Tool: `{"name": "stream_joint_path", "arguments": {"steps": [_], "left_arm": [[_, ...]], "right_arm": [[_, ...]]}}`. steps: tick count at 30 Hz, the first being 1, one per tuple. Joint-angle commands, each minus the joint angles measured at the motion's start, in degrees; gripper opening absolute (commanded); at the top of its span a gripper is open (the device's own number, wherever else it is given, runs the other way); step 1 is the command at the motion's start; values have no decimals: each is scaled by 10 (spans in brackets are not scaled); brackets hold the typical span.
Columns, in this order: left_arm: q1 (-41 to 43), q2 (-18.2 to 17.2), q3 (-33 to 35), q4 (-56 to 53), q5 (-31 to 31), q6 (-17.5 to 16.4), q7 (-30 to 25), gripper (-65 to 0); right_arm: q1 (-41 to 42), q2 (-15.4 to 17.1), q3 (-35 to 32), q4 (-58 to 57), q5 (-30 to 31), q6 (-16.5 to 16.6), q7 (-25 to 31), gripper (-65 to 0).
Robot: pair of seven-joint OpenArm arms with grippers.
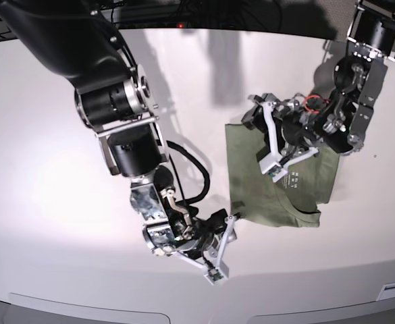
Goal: Fold the T-shirt properly
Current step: 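Grasp the folded shirt's edges with both grippers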
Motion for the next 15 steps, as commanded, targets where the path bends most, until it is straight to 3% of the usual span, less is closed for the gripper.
{"name": "stream_joint_path", "arguments": {"steps": [1,5,8,11,15], "left_arm": [[-3,4,-4,10,-7,0,-5,-281],[9,5,-4,10,-7,0,-1,-281],[10,5,-4,10,-1,0,-3,-281],[10,5,-4,10,51,2,-21,-281],[10,2,-4,9,129,42,-61,-281]], "right_arm": [[13,-4,-5,1,3,2,19,-387],[-1,-4,-44,-27,-11,2,26,-387],[-11,-4,-65,-29,-27,2,-1,-387],[-19,-4,-89,-29,-40,4,-31,-387],[-18,-3,-135,-27,-41,4,-38,-387]]}}
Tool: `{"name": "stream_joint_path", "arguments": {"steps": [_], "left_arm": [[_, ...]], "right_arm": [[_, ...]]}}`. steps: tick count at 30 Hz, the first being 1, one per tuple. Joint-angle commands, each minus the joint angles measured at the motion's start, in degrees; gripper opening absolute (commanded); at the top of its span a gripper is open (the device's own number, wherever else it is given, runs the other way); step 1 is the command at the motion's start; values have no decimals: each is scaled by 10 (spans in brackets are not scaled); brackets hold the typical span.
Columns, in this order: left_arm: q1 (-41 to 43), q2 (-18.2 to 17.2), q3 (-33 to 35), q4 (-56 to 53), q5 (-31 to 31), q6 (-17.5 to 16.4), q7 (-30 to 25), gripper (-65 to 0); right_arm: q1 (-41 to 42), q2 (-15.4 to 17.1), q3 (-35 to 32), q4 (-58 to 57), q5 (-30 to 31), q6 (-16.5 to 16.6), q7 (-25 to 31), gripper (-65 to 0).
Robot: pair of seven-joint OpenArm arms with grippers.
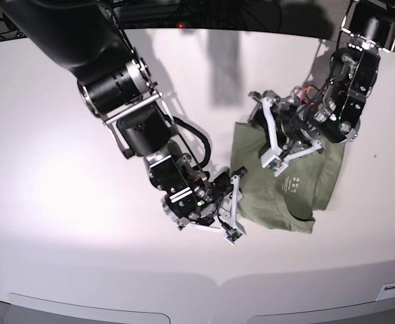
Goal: Fold the T-shirt properly
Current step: 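Grasp the folded shirt's edges with both grippers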
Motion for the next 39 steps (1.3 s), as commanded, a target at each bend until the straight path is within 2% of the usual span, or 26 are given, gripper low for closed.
{"name": "stream_joint_path", "arguments": {"steps": [1,6,11,18,21,30,33,36,39], "left_arm": [[-10,-4,-3,9,12,7,-15,-281],[-9,-4,-3,5,71,10,-29,-281],[-10,-4,-3,-33,123,14,-64,-281],[-16,-4,-3,-108,151,14,-94,-281],[-17,-4,-3,-111,153,14,-101,-281],[-35,-4,-3,-111,151,14,-103,-281],[-35,-4,-3,-111,150,14,-96,-281],[-35,-4,-3,-111,150,15,-85,-281],[-35,-4,-3,-111,136,15,-83,-281]], "right_arm": [[17,0,-9,8,1,2,-5,-387],[17,14,-55,8,7,2,-46,-387],[16,37,-97,10,61,6,-76,-387],[-5,86,-112,68,152,74,-125,-387],[-34,114,-112,123,183,84,-133,-387],[-157,179,-110,303,203,83,-141,-387],[-172,189,-110,327,196,71,-95,-387],[-160,183,-102,335,197,17,-55,-387],[-135,156,-75,335,208,12,-52,-387]]}}
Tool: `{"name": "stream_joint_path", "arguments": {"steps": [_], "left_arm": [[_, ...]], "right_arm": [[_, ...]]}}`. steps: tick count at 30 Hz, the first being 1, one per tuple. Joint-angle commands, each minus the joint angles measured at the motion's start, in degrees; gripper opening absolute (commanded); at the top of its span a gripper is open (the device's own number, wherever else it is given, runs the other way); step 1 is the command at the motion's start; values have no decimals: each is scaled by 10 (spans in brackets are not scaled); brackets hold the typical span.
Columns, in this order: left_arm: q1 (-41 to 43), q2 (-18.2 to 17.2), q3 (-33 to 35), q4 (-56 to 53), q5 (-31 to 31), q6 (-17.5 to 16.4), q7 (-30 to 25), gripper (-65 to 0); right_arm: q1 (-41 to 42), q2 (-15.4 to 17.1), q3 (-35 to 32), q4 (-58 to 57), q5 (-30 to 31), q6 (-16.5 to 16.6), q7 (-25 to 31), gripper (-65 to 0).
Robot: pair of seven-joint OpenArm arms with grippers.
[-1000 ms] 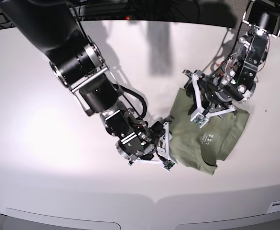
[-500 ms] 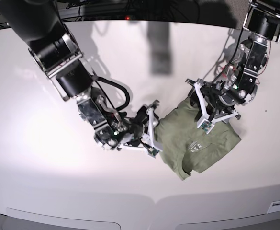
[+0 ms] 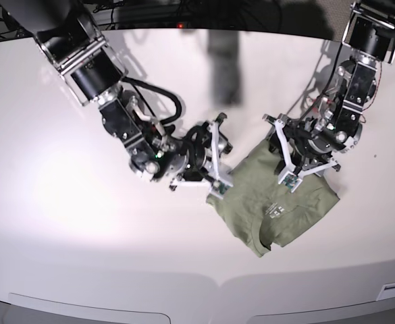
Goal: Fold the T-shirt properly
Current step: 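Grasp the folded shirt's edges with both grippers, then tuck and square the shirt edges with both grippers, then release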
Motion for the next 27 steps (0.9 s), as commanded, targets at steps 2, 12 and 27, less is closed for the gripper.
{"name": "stream_joint_path", "arguments": {"steps": [2,12,27], "left_arm": [[-1,-6,0,-2,0,4,37,-281],[-1,-5,0,-2,-4,4,47,-281],[-5,-3,0,-2,16,17,-5,-281]], "right_arm": [[38,-30,31,10,38,0,21,-387],[153,-155,170,-220,-122,-32,95,-387],[119,-107,103,-217,-118,-30,33,-387]]}}
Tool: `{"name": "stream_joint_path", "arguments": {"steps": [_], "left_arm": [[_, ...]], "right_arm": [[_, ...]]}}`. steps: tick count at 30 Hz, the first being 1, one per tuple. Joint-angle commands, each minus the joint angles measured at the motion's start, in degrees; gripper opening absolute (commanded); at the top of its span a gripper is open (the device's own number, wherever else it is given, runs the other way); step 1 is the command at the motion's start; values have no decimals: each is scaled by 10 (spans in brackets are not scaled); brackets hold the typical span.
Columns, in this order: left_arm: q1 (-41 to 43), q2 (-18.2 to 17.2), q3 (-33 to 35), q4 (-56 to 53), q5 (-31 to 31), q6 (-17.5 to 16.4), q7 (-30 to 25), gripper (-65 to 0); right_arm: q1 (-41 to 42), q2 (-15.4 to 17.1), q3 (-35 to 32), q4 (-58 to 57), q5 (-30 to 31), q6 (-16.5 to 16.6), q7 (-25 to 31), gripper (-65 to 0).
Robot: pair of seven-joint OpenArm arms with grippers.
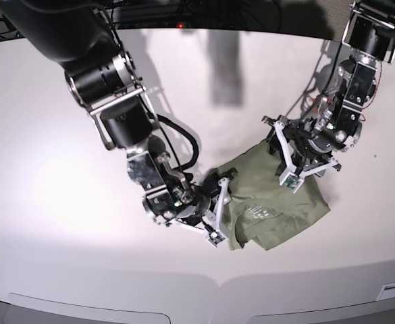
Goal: Fold the T-shirt properly
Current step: 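Tuck and square the shirt edges with both grippers, then release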
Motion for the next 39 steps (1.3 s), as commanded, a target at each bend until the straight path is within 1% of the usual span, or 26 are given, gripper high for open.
{"name": "stream_joint_path", "arguments": {"steps": [1,4,8,11,13,15,17,21,27,29,31,34,36,38,39], "left_arm": [[-5,-4,0,1,13,7,15,-281],[-5,-4,0,1,13,7,15,-281],[-7,-4,0,1,14,6,16,-281],[-8,-4,0,1,14,6,20,-281],[-8,-4,0,1,14,6,20,-281],[-8,-4,0,1,14,6,22,-281],[-8,-4,0,1,14,6,28,-281],[-8,-4,0,1,13,6,31,-281],[-8,-4,0,1,13,6,24,-281],[-8,-4,0,1,13,6,11,-281],[-8,-4,0,1,13,6,6,-281],[-9,-4,0,1,17,6,7,-281],[-11,-4,0,1,36,7,4,-281],[-15,-4,0,1,61,10,-1,-281],[-18,-4,0,1,70,18,-2,-281]], "right_arm": [[0,2,-1,23,3,2,-8,-387],[-39,12,-1,81,7,2,-22,-387],[-87,25,-1,160,31,2,-40,-387],[-111,26,-1,203,33,2,-54,-387],[-121,26,-1,224,52,2,-69,-387],[-128,26,-1,235,59,2,-71,-387],[-128,26,0,235,57,1,-54,-387],[-118,26,1,232,39,-8,5,-387],[-116,26,1,232,37,-9,61,-387],[-116,26,1,232,37,-11,59,-387],[-121,26,1,232,37,-13,39,-387],[-130,26,1,232,27,-12,54,-387],[-131,26,1,234,26,-12,70,-387],[-129,26,1,245,26,-12,72,-387],[-129,26,1,253,26,-12,72,-387]]}}
